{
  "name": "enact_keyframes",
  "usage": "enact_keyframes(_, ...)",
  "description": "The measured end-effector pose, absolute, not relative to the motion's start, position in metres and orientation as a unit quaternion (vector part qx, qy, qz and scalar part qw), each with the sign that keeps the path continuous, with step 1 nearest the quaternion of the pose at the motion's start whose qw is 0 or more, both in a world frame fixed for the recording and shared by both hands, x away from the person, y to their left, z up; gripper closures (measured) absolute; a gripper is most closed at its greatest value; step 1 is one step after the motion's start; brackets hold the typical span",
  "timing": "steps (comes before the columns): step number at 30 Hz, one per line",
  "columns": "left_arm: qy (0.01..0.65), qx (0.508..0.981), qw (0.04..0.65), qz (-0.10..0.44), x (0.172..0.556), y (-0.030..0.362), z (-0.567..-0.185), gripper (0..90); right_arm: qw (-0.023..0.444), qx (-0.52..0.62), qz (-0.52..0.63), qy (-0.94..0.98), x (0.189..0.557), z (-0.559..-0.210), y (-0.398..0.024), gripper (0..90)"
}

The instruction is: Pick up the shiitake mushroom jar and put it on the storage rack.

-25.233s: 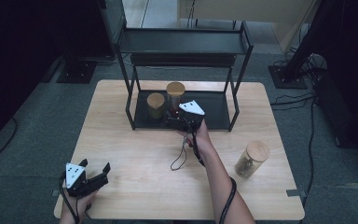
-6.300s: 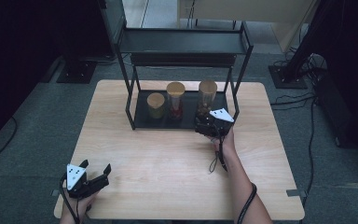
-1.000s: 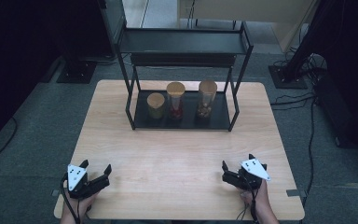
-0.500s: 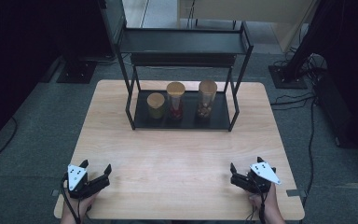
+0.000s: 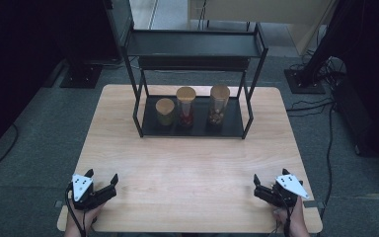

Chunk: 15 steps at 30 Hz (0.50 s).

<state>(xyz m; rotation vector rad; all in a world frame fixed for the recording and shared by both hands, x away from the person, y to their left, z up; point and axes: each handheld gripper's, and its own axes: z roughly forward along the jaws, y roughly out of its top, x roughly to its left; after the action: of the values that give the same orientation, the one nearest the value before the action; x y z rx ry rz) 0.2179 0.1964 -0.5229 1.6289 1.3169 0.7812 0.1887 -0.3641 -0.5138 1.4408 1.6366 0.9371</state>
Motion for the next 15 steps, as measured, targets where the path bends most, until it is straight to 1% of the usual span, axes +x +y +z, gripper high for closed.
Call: enact_keyframes(15,0.535,0.65,0.438,0.314,0.218,0.198,-0.523,10.6,0.38,0.572,0.357,0.633,0.178,-0.513,-0.398,0.0)
